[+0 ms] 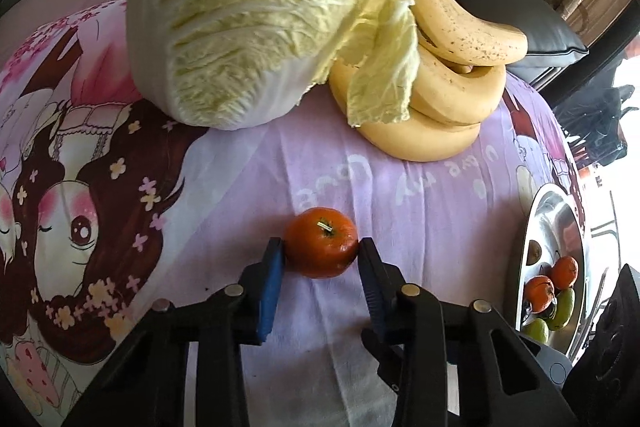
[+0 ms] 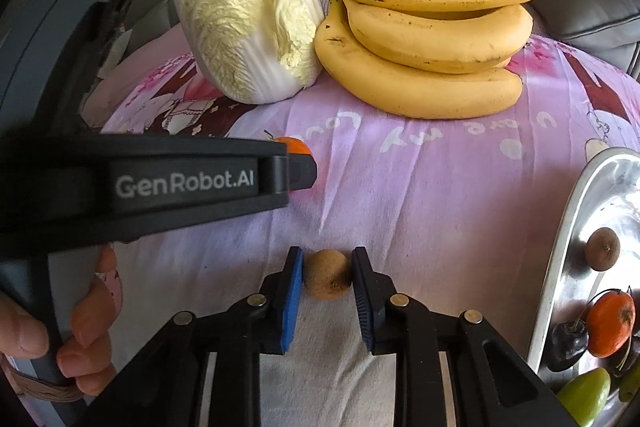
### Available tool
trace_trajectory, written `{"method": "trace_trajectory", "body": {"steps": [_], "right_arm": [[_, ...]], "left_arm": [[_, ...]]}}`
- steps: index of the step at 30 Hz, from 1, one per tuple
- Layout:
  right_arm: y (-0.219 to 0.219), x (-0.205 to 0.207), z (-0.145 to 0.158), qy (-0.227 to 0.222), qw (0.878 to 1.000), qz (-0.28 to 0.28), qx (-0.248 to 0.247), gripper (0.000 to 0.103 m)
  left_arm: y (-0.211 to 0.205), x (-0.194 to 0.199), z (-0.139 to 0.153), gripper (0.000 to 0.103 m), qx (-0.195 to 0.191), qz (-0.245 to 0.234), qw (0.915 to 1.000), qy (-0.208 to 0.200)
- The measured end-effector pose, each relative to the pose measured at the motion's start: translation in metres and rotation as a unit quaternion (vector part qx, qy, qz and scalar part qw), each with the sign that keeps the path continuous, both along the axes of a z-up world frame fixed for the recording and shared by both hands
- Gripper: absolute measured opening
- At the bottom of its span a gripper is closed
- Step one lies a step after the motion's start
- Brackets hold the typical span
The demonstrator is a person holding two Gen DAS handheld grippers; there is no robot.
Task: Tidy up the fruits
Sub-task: 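Close the right tool on the brown kiwi while the left tool grasps the tangerine, then carry the kiwi with the right tool while the left tool carries the tangerine over the bowl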
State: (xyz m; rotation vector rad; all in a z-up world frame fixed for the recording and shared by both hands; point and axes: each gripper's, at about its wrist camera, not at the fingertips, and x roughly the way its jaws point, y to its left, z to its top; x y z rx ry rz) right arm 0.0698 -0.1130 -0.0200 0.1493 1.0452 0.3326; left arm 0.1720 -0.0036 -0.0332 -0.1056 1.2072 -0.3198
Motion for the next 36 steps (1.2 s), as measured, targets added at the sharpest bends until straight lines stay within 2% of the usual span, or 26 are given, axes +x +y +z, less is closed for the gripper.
{"method": "trace_trajectory", "body": {"steps": [4,9,17,23,29,36], "right_arm": [[-0.006,-0.002,0.003,-0.001,1.0,0.0,0.002,0.026],[-0.011,-0.007,0.012,-0.01,1.0,0.0,0.011,0.026],[-0.037,-0.027,0.041,-0.047,0.999,-0.023,0.01,0.026],[-0.075,-0.043,0.056,-0.061,0.995,-0.073,0.003,0.026],[-0.126,-0.06,0.071,-0.08,0.986,-0.146,-0.028,0.026],[-0.175,-0.073,0.066,-0.058,0.974,-0.213,-0.052,0.026]], "left_arm": [[-0.007,-0.006,0.003,0.038,-0.001,0.002,1.0,-0.007],[0.002,-0.021,0.026,0.038,-0.008,-0.003,0.9996,-0.026],[-0.02,-0.043,0.059,0.038,-0.03,-0.037,0.997,-0.061],[-0.047,-0.057,0.073,0.038,-0.04,-0.069,0.9934,-0.082],[-0.073,-0.075,0.08,0.038,-0.043,-0.118,0.9887,-0.082],[-0.119,-0.095,0.069,0.038,-0.026,-0.177,0.9814,-0.07]]}}
